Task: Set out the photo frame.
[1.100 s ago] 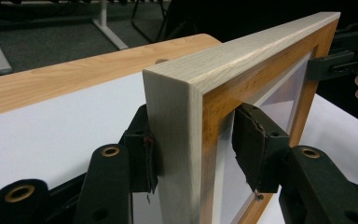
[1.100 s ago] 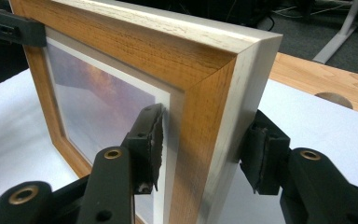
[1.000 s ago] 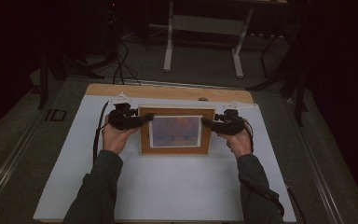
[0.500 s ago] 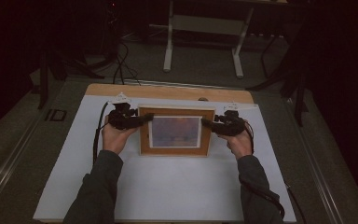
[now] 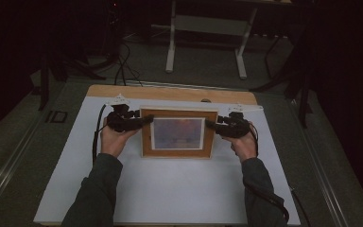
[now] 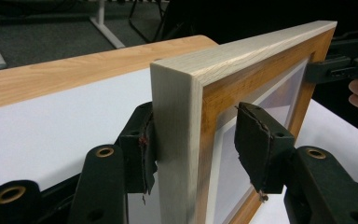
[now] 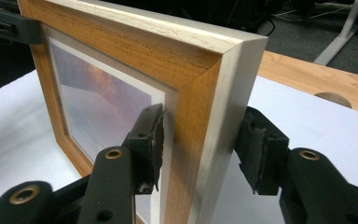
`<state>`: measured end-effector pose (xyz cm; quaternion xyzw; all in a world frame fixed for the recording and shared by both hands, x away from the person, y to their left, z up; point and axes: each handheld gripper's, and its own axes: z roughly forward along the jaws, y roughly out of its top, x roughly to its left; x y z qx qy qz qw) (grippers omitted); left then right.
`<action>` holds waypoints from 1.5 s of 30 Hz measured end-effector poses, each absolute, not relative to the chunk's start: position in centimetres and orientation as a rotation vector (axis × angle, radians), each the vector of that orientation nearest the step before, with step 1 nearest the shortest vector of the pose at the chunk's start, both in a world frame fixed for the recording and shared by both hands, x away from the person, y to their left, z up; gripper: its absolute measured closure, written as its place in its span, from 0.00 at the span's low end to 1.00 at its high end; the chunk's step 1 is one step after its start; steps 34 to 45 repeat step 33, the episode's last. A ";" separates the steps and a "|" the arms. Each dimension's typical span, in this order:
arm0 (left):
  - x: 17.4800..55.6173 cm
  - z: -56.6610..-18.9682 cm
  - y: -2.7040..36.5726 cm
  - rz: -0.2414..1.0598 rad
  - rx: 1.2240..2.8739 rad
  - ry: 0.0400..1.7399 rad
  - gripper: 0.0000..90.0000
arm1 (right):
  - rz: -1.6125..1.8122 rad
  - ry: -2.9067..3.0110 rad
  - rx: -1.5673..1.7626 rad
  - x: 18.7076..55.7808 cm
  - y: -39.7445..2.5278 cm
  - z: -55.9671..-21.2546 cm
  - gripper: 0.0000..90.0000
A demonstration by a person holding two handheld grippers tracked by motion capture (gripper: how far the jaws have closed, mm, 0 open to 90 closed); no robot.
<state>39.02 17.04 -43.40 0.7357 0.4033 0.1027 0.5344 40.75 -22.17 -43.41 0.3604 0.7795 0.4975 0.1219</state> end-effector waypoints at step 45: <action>35.9 -43.9 23.1 0.320 1.649 1.054 0.58 | 1.453 2.275 1.062 39.0 -24.9 -43.7 0.70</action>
